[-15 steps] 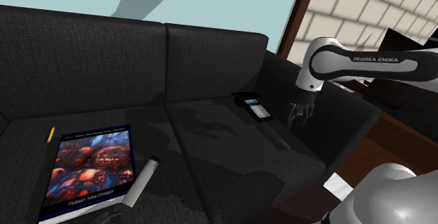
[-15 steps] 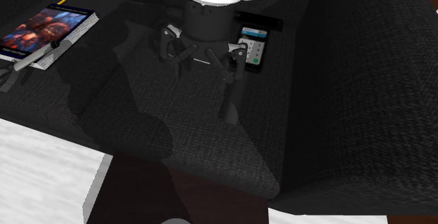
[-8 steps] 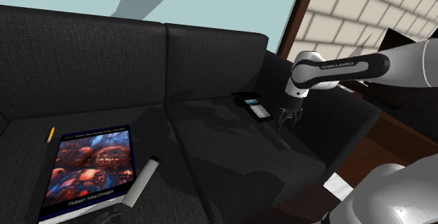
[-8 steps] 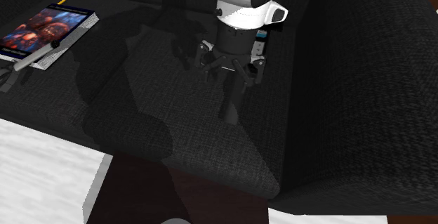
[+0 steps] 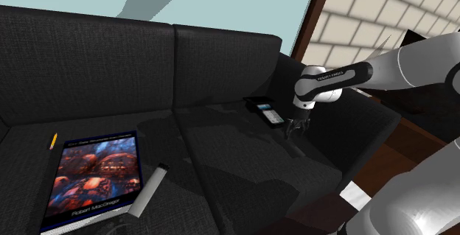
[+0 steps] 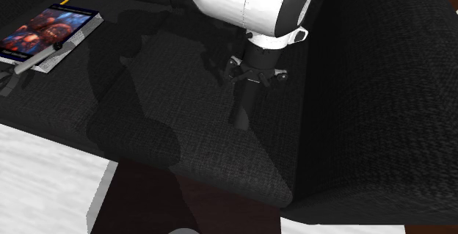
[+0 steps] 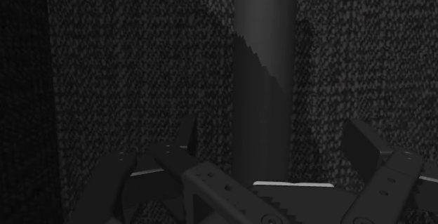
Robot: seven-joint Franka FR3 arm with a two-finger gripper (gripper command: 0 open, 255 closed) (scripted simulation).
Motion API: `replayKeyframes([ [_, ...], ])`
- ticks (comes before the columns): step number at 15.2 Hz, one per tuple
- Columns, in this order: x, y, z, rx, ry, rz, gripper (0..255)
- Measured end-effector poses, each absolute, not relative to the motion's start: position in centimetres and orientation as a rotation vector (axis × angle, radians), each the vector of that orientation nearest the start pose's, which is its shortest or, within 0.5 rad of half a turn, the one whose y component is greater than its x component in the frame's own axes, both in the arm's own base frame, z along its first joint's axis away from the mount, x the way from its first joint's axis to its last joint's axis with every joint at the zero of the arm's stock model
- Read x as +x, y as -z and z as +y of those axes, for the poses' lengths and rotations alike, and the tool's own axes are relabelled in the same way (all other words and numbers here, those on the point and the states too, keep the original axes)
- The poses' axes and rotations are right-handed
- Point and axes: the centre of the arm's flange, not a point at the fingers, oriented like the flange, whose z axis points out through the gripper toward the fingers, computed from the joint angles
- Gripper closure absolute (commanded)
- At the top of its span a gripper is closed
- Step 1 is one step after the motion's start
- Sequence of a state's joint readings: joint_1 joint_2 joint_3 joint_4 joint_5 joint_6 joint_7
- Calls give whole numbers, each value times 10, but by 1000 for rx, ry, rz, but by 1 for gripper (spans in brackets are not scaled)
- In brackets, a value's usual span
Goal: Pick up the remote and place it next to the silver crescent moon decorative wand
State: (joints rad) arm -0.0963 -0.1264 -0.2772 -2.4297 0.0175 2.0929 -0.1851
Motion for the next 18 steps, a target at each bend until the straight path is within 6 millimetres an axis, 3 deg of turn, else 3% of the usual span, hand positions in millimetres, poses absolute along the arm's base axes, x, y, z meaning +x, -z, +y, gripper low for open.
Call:
replayKeyframes([
  [5,413,-311,-158,-3008,-294,291,0],
  [11,412,-308,-158,-3008,-293,291,0],
  [12,412,-308,-158,-3008,-293,291,255],
  [18,412,-313,-162,-3012,-282,297,255],
])
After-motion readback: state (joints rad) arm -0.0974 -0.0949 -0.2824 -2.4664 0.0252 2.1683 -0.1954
